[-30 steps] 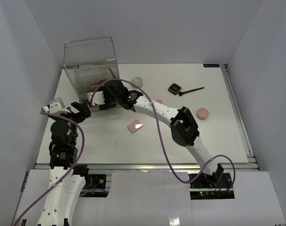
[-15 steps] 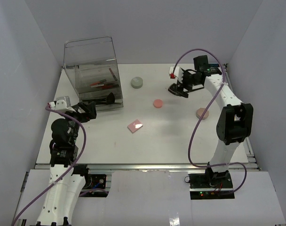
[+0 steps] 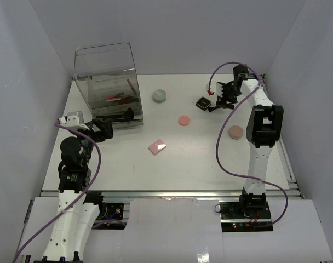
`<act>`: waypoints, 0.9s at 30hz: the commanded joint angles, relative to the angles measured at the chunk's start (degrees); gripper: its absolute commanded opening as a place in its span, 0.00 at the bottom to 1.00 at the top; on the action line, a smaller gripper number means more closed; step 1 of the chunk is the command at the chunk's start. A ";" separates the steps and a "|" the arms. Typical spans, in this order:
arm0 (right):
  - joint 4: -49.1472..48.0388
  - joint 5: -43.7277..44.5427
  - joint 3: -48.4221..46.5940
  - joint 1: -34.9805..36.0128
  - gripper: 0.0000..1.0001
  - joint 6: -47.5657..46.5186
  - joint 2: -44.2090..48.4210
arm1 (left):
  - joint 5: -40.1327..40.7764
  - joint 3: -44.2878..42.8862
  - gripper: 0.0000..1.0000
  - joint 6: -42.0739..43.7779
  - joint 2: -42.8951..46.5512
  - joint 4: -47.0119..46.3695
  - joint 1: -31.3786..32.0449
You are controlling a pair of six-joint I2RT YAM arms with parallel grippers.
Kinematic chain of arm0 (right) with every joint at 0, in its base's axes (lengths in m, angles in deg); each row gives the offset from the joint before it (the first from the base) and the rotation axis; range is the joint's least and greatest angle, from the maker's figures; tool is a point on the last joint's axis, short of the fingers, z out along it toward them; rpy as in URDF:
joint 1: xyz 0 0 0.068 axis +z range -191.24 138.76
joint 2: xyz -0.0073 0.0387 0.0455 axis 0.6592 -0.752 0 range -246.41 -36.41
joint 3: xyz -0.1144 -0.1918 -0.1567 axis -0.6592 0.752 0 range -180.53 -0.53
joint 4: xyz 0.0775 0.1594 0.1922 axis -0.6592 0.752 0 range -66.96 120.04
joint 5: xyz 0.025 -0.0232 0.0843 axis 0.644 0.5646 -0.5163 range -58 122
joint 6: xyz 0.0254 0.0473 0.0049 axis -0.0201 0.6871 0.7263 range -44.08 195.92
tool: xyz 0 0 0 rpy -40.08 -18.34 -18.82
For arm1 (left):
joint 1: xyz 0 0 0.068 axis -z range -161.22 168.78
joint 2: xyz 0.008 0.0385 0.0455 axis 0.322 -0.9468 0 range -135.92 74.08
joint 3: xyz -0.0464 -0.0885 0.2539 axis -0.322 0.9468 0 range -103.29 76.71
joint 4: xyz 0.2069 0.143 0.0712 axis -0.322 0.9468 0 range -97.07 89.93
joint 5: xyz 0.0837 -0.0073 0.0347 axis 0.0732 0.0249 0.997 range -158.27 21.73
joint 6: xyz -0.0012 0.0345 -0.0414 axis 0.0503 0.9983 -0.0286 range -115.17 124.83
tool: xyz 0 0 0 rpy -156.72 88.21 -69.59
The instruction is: Organize the makeup
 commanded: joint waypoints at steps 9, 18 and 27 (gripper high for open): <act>4.10 2.56 -10.93 0.18 0.64 -10.12 -9.26 | -0.99 -0.04 0.98 0.62 -0.65 -0.37 -0.39; 15.42 4.41 -15.10 0.27 0.48 -18.84 -14.17 | -0.31 0.02 0.98 0.62 -0.59 -0.28 -0.49; 18.61 7.76 -14.53 1.40 0.46 -22.42 -15.29 | -0.25 0.02 0.98 0.62 -0.86 -0.25 -0.78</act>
